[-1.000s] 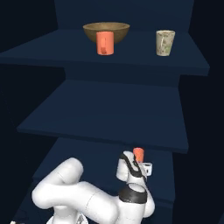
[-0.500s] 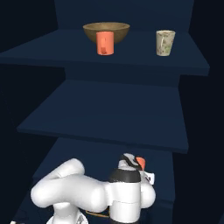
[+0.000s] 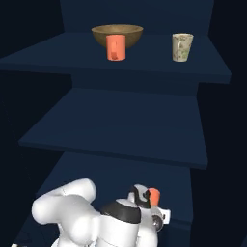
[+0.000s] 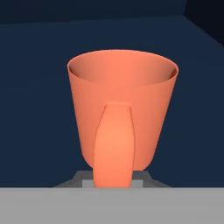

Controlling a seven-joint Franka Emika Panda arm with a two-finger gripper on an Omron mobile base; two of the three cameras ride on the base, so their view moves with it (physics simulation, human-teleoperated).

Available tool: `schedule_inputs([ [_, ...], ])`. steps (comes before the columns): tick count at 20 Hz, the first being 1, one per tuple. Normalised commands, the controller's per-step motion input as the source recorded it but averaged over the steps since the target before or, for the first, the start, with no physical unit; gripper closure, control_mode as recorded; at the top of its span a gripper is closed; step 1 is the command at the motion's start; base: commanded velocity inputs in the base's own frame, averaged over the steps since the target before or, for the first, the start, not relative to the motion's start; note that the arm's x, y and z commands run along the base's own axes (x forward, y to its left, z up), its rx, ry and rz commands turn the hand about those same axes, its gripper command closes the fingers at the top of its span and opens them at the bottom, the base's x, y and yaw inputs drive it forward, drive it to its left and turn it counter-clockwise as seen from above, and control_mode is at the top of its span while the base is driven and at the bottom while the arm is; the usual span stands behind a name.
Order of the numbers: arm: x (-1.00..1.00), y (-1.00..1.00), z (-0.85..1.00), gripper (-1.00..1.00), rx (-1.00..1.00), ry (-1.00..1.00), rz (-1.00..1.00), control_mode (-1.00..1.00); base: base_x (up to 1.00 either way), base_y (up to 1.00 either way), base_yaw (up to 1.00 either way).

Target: Gather all objects into one cabinet and sort the glasses and bowls to opposite sides.

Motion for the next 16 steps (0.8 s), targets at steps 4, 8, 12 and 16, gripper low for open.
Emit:
schedule_inputs([
  [4, -0.92, -0.12, 0.12, 1.0, 0.01, 0.16, 0.0, -1.0, 0.0, 0.0, 0.0],
  [8, -0.81, -0.09, 0.48, 1.0, 0.0, 0.11, 0.0, -1.0, 0.0, 0.0, 0.0],
  [12, -0.85, -0.06, 0.51, 1.0, 0.0, 0.06, 0.0, -1.0, 0.0, 0.0, 0.0],
  [16, -0.64, 0.0, 0.14, 1.0, 0.0, 0.0, 0.0, -1.0, 0.0, 0.0, 0.0],
])
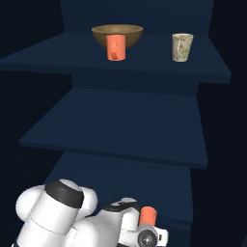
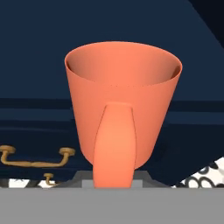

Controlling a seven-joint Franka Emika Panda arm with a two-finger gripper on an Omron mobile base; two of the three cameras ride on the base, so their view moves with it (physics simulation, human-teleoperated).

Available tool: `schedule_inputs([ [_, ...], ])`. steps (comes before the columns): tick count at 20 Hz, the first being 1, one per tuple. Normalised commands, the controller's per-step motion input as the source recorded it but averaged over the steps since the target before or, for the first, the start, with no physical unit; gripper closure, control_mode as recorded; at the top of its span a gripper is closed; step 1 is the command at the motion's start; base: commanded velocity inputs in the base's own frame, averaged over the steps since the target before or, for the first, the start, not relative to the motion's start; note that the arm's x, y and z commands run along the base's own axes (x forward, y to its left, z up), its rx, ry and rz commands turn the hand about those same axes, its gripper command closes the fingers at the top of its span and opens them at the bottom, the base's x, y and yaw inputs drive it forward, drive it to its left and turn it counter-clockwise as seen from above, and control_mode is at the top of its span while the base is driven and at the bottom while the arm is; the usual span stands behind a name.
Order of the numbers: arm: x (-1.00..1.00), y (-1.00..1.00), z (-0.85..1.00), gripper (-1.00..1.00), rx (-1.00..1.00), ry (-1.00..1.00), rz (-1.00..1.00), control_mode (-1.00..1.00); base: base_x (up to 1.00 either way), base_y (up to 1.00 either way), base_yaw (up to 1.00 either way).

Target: Gather all objects into one cabinet and sort the glasses and bowls to opposite sides.

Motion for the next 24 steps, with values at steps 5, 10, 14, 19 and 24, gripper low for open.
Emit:
schedule_inputs([
  [5, -0.14, -0.04, 0.27, 1.0, 0.0, 0.0, 0.0, -1.0, 0.0, 0.0, 0.0],
  [10, 0.0, -0.08, 0.6, 1.0, 0.0, 0.0, 0.0, -1.0, 0.0, 0.0, 0.0],
  [14, 0.0, -0.01, 0.88, 1.0, 0.0, 0.0, 0.0, -1.0, 0.0, 0.0, 0.0],
  [19, -0.07, 0.0, 0.59, 1.0, 0.02, 0.0, 0.0, -1.0, 0.0, 0.0, 0.0],
  [24, -0.05, -0.01, 0.63, 1.0, 0.04, 0.0, 0.0, -1.0, 0.0, 0.0, 0.0],
])
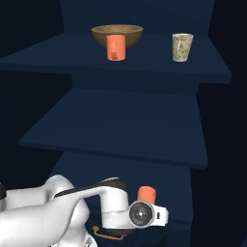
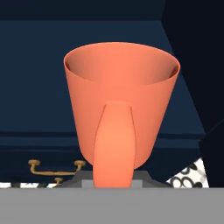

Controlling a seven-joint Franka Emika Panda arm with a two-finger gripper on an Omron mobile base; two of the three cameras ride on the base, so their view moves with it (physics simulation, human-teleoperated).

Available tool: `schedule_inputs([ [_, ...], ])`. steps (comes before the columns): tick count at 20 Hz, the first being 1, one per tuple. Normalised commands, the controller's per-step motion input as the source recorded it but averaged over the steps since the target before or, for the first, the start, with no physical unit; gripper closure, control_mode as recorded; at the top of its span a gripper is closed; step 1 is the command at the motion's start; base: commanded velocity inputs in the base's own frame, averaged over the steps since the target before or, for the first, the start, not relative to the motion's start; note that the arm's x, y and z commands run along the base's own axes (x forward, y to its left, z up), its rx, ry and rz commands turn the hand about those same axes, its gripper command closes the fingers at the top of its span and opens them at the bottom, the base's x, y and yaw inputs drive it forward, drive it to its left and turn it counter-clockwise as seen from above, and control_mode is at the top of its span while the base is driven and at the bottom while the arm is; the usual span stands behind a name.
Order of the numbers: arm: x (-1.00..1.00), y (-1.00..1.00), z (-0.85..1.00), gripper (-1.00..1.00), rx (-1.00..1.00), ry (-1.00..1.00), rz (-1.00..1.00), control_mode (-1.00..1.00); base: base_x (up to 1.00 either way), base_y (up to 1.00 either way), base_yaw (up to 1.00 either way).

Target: Gather all objects into one cabinet and sort the glasses and bowls to opposite sides.

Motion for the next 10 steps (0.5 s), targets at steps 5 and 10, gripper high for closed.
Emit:
schedule_inputs([
  [5, -0.52, -0.15, 0.65, 1.0, 0.0, -0.01, 0.0, -1.0, 0.0, 0.0, 0.0],
  [10, -0.45, -0.1, 0.35, 1.0, 0.01, -0.07, 0.0, -1.0, 0.0, 0.0, 0.0],
])
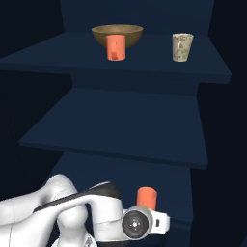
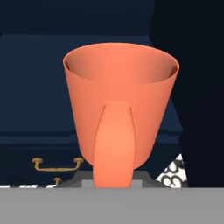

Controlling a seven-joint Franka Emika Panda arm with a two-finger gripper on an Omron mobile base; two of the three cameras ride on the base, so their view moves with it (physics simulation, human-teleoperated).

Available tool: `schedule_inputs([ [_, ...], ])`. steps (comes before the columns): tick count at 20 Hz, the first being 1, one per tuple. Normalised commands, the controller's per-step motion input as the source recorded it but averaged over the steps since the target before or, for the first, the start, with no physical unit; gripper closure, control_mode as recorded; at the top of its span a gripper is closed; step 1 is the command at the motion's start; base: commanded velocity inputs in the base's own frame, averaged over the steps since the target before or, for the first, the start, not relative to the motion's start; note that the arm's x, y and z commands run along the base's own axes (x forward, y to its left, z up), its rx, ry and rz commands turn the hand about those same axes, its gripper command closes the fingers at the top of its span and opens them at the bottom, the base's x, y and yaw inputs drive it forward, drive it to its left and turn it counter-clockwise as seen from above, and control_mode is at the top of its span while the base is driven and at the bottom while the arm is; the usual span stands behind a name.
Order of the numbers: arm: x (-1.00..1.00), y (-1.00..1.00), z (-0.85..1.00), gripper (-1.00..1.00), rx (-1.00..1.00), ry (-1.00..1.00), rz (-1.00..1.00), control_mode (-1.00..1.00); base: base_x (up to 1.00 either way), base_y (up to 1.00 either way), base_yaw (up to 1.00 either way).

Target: Gather all objects into one cabinet and sort the glasses and bowls to opposite sides.

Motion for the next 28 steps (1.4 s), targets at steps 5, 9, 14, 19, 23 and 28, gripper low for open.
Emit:
schedule_inputs([
  [5, 0.0, 0.0, 0.8, 1.0, 0.05, -0.01, 0.0, -1.0, 0.0, 0.0, 0.0],
  [9, -0.16, 0.0, 0.94, 1.0, 0.03, 0.0, 0.0, -1.0, 0.0, 0.0, 0.0],
  [14, -0.37, 0.0, 0.78, 1.0, 0.03, 0.0, 0.0, -1.0, 0.0, 0.0, 0.0],
  [19, -0.26, 0.0, 0.82, 1.0, 0.02, -0.03, 0.0, -1.0, 0.0, 0.0, 0.0],
  [23, 0.0, 0.0, 0.93, 1.0, 0.03, -0.05, 0.0, -1.0, 0.0, 0.0, 0.0],
  [28, 0.0, 0.0, 0.89, 1.0, 0.03, -0.05, 0.0, -1.0, 0.0, 0.0, 0.0],
])
